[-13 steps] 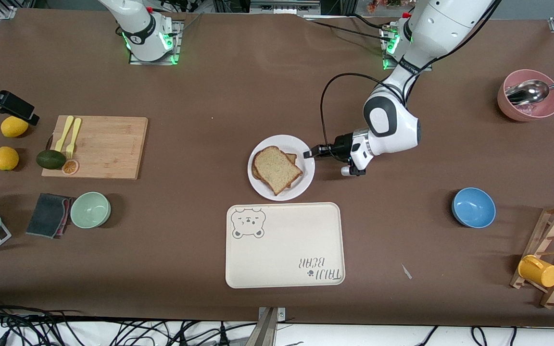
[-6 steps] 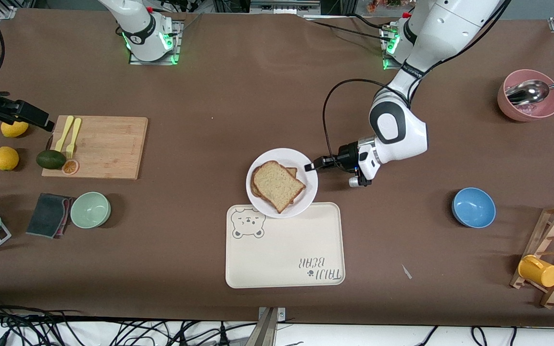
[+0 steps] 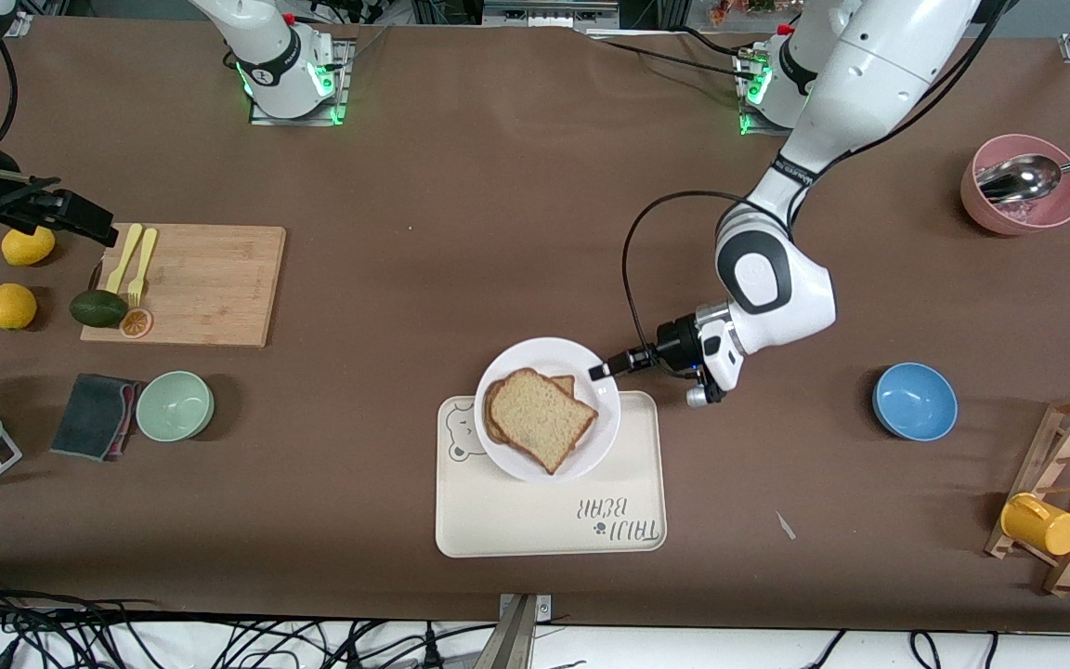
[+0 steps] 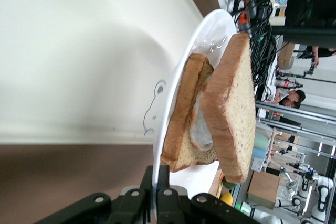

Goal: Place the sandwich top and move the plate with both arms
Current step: 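Slide the plate with the left gripper onto the bear tray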

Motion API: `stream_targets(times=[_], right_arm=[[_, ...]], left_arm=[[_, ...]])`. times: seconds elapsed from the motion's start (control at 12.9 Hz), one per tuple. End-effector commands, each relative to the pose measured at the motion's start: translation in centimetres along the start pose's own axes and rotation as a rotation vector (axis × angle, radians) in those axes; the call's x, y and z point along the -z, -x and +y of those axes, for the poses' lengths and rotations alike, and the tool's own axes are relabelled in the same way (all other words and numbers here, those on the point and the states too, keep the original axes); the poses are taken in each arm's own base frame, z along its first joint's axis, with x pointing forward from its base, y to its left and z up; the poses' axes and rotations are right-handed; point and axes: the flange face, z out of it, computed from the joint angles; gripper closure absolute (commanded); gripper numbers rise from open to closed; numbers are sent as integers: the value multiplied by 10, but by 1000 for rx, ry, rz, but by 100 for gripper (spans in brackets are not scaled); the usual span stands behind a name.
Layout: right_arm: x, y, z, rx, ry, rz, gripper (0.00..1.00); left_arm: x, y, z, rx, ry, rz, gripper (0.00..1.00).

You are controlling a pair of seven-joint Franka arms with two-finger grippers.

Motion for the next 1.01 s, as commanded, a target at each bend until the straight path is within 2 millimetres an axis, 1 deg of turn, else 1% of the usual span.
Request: stream_targets(times=[0.0,0.08,0.15,0.23,0.39,0.46,0.54,0.62,0.7,0.77,0.85,0.93], right_arm=[[2,0,-6,9,10,34,0],[0,-1,-7,12,6,42,0],[1,0,-7,12,5,50,0],[1,3,-6,13,7,58,0],[-6,8,-7,23,-14,93,0],[-6,9,-8,29,-11,91,0],[-5,11,-16,44,-10,93,0],[-7,10,-21,52,-12,92,0],[-8,11,-22,52,-16,86,0],[-8,12,-21,48,-31,80,0],[-8,12,-21,49,-40,79,0],[-8,12,-21,87,-38,80,0]], left_arm=[[-10,-38,12,11,43,55,100],[-12,-49,9,12,37,73,100],[-17,-56,8,21,33,81,100],[-17,-68,6,26,34,99,100],[-27,-79,1,13,4,147,100],[-32,-80,-8,20,-12,162,100],[-34,-79,-10,18,-16,159,100],[-37,-79,-17,22,-21,157,100],[-38,-81,-15,17,-18,159,100],[-42,-79,-19,14,-23,153,94],[-44,-78,-21,13,-27,150,83],[-45,-76,-22,17,-27,147,69]])
